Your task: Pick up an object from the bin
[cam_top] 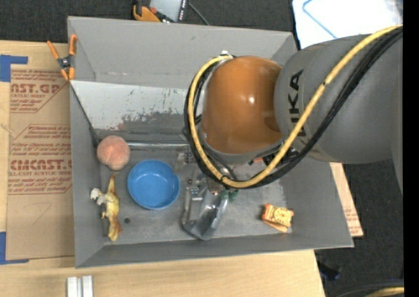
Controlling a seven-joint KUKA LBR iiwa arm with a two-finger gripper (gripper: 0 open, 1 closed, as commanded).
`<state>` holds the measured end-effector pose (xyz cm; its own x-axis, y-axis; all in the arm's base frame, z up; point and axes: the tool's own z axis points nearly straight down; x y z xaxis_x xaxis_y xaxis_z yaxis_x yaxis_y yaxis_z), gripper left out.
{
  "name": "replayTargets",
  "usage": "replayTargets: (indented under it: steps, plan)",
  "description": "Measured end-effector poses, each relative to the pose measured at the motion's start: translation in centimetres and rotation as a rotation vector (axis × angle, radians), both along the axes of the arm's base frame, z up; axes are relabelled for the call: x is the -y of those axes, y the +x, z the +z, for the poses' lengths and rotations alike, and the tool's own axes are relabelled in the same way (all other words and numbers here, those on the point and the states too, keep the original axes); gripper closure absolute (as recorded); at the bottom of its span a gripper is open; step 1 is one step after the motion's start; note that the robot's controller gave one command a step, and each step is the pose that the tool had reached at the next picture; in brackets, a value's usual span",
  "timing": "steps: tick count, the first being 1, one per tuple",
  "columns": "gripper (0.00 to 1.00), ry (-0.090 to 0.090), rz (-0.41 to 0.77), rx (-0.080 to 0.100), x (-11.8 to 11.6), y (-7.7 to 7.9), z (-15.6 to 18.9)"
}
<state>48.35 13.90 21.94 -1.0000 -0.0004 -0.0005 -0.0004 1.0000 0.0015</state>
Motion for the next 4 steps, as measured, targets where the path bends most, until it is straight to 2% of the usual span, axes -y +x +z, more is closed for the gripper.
replayTargets:
  steps: [1, 2, 3, 4]
  plan:
    - [0.0, 0.0, 0.0, 0.0, 0.0, 0.0, 0.0]
    - [0.0, 0.0, 0.02, -0.004, -2.8, 0.6, -7.9]
    - [0.0, 0.004, -0.008, 0.01, -4.5, 0.3, -8.4]
    - [0.0, 0.0, 0.008, 0.0, 1.4, 2.0, -11.6]
